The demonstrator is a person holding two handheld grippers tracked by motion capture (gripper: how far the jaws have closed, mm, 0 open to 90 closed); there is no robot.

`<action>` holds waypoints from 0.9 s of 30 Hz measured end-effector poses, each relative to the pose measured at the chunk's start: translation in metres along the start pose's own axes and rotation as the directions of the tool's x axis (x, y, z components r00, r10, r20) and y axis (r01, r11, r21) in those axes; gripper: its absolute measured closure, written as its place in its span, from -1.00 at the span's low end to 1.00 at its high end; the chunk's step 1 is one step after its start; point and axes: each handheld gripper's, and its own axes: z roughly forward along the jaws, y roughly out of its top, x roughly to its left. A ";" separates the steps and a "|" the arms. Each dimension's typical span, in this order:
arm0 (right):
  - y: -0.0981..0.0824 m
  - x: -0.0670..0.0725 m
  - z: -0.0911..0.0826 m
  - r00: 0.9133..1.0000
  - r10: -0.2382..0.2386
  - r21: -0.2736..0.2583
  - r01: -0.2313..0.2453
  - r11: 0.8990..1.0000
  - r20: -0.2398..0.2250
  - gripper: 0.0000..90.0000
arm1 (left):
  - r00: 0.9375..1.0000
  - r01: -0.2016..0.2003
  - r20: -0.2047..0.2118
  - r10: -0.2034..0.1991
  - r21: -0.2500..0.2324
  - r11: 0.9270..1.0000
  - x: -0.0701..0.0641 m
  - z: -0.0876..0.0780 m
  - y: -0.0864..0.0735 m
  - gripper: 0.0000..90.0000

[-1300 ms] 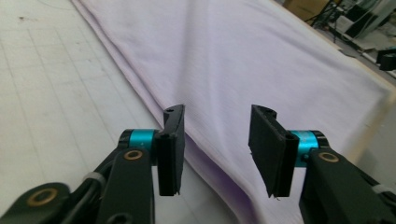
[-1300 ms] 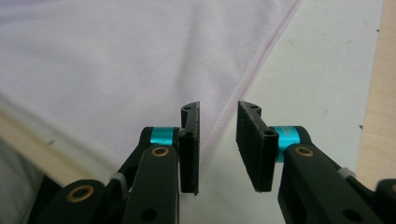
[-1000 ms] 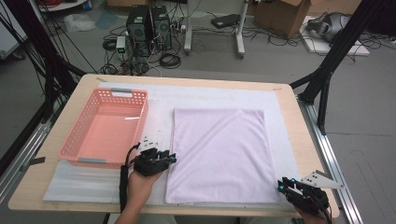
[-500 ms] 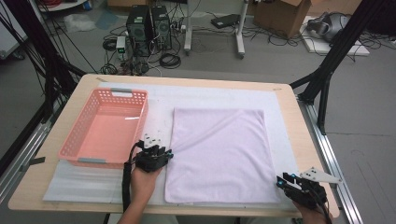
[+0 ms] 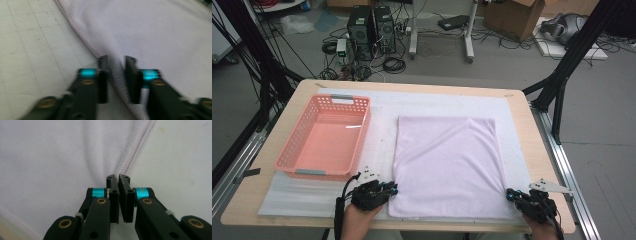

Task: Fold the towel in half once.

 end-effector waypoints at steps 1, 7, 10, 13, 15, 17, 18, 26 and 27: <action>-0.001 -0.002 -0.002 1.000 0.001 0.001 -0.001 1.000 -0.001 0.95 | 1.000 0.018 -0.003 -0.018 0.008 1.000 0.000 -0.002 0.000 0.91; -0.005 -0.004 -0.016 1.000 0.005 0.013 -0.005 1.000 -0.002 0.95 | 0.999 0.013 0.047 -0.013 0.003 1.000 -0.007 -0.016 -0.007 0.92; -0.005 -0.004 -0.023 1.000 0.001 -0.018 -0.002 1.000 -0.019 0.66 | 0.997 -0.024 0.065 0.028 -0.059 0.998 -0.007 -0.018 -0.005 0.80; -0.004 -0.005 -0.029 0.999 -0.032 -0.090 0.031 0.995 -0.013 0.24 | 0.995 -0.057 0.067 0.068 -0.158 0.986 -0.003 -0.018 0.000 0.25; -0.002 -0.004 -0.032 0.997 -0.074 -0.144 0.074 0.987 0.006 0.00 | 0.990 -0.111 0.056 0.126 -0.220 0.969 -0.001 -0.021 0.004 0.11; 0.000 -0.002 -0.036 0.994 -0.111 -0.195 0.114 0.974 0.023 -0.12 | 0.981 -0.169 0.039 0.188 -0.286 0.943 0.000 -0.023 0.005 0.07; 0.002 -0.001 -0.037 0.991 -0.128 -0.216 0.131 0.967 0.029 -0.16 | 0.974 -0.210 0.020 0.228 -0.313 0.926 0.001 -0.023 0.005 0.05; 0.003 -0.002 -0.034 0.990 -0.135 -0.220 0.143 0.965 0.051 -0.51 | 0.989 -0.130 0.032 0.145 -0.280 0.951 0.003 -0.019 0.015 -0.34; 0.002 -0.003 -0.034 0.990 -0.132 -0.220 0.140 0.965 0.050 -0.54 | 0.990 -0.126 0.032 0.140 -0.273 0.954 0.002 -0.018 0.017 -0.41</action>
